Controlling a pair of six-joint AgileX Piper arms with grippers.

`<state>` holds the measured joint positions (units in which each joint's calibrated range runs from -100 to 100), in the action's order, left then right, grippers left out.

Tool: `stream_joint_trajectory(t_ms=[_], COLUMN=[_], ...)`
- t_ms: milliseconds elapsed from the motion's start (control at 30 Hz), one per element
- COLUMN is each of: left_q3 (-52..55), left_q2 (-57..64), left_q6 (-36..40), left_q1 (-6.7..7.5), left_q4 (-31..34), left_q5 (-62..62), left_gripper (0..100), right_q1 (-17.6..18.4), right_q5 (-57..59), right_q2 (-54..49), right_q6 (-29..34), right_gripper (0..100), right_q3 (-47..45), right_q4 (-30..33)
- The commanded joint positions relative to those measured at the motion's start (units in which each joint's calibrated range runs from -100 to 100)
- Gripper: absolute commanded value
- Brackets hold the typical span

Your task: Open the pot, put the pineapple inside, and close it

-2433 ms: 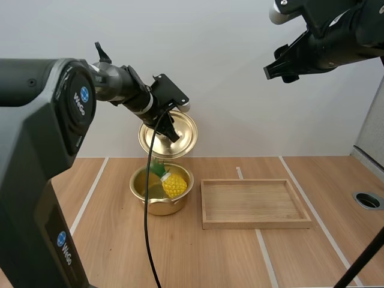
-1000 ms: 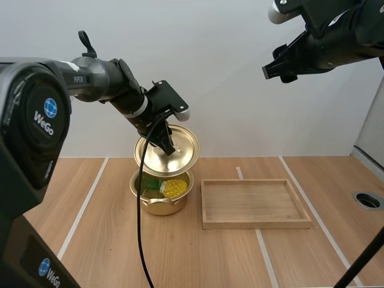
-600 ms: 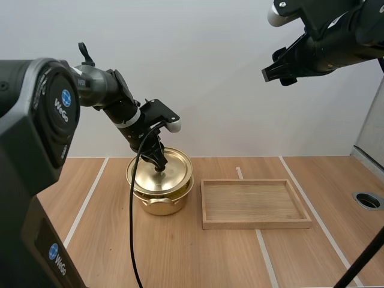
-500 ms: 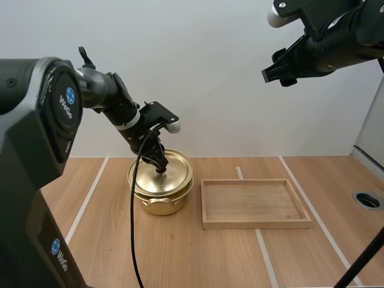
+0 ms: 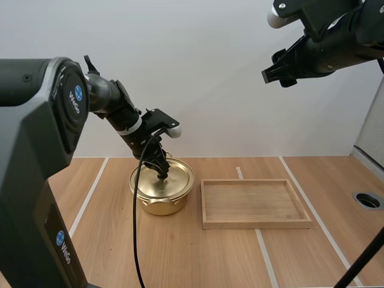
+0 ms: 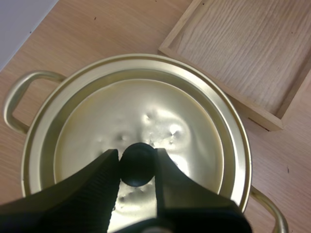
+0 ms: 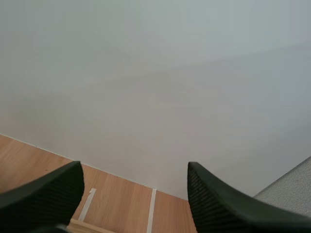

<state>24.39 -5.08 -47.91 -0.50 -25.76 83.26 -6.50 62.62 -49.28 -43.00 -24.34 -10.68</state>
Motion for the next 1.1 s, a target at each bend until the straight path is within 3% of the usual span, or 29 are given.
stream_joint_trajectory(t_ms=[0, 133, 167, 333, 433, 500, 667, 867, 1000, 1067], left_q3=[0.0, -1.3, -1.7, -8.1, -11.6, -11.7, -8.9, 6.1, 18.0, 21.1], left_q2=[-0.6, 0.6, 1.2, 5.7, 11.3, 14.9, 27.2, 44.6, 56.5, 61.8], left_q6=[0.5, 0.3, 0.1, 4.0, 14.9, 18.0, 15.4, 7.3, 2.5, 2.5], left_q1=[-0.1, -0.1, -0.1, -0.1, -0.56, -1.39, -4.49, -9.0, -10.53, -10.64], left_q4=[-1.2, -3.0, -3.3, -7.3, -7.5, -9.0, -15.7, -25.7, -28.5, -28.8], left_q5=[0.1, -0.6, -0.8, -3.1, -7.4, -11.8, -24.8, -31.5, -33.7, -33.8], left_gripper=[40, 94, 100, 100, 100, 100, 100, 100, 100, 100], right_q1=[-0.2, -0.2, -0.2, -0.2, -0.2, -0.2, -0.2, -0.2, -0.2, -0.2], right_q5=[0.2, 0.2, 0.4, -1.8, -11.1, -15.5, -32.8, -42.8, -42.8, -43.3], right_q2=[-0.1, 0.5, 0.5, 0.5, 0.0, -0.4, -3.6, -6.4, -6.4, -6.5], right_q6=[-0.6, -0.6, -0.6, 0.2, 3.1, 4.0, 6.1, 9.1, 9.1, 9.1], right_gripper=[100, 100, 100, 100, 100, 100, 100, 100, 100, 100], right_q3=[-0.1, -0.1, -0.1, -2.3, -6.9, -8.5, -18.3, -27.2, -29.8, -29.8], right_q4=[-0.1, -1.0, -1.2, -2.0, -1.9, -1.9, -2.6, -7.9, -7.4, -7.5])
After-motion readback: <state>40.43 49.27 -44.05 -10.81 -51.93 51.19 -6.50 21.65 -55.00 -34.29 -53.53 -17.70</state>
